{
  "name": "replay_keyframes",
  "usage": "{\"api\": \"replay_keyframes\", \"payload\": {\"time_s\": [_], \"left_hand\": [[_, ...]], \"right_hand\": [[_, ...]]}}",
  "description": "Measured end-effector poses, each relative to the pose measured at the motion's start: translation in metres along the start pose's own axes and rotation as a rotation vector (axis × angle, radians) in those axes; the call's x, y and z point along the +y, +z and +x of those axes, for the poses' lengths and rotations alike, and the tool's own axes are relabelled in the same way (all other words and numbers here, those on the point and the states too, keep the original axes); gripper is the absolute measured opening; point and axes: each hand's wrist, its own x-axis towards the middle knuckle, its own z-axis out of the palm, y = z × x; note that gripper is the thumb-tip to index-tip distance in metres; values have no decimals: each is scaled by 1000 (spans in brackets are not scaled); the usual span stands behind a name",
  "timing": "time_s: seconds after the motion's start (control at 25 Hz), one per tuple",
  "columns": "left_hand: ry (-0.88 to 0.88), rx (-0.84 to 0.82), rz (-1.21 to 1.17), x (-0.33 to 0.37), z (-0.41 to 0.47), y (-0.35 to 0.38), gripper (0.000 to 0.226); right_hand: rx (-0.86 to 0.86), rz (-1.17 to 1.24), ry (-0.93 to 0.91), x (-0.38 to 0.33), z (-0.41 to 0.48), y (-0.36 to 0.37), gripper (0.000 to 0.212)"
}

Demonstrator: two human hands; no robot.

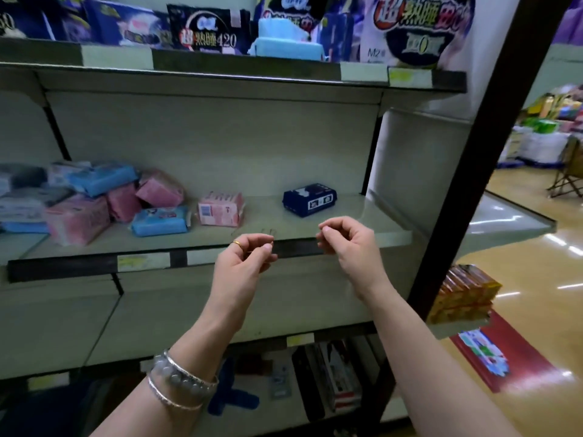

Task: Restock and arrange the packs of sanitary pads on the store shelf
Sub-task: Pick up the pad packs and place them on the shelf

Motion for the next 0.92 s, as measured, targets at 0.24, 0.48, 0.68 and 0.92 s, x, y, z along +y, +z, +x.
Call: {"api": "replay_keyframes", "payload": {"time_s": [0.24, 0.48, 0.68, 0.92], "left_hand": [[7, 31, -42, -7, 77, -27, 15], [-35, 79, 26, -18, 134, -36, 21], [-40, 151, 31, -7, 165, -33, 12], [-9, 263, 105, -11, 169, -16, 27]], "right_hand": [[-84, -356, 81, 33, 92, 48, 13], [-206, -682, 89, 80, 156, 59, 42], [-300, -804, 74, 101, 234, 63, 42], [-468, -1117, 83, 152, 291, 70, 65]]}}
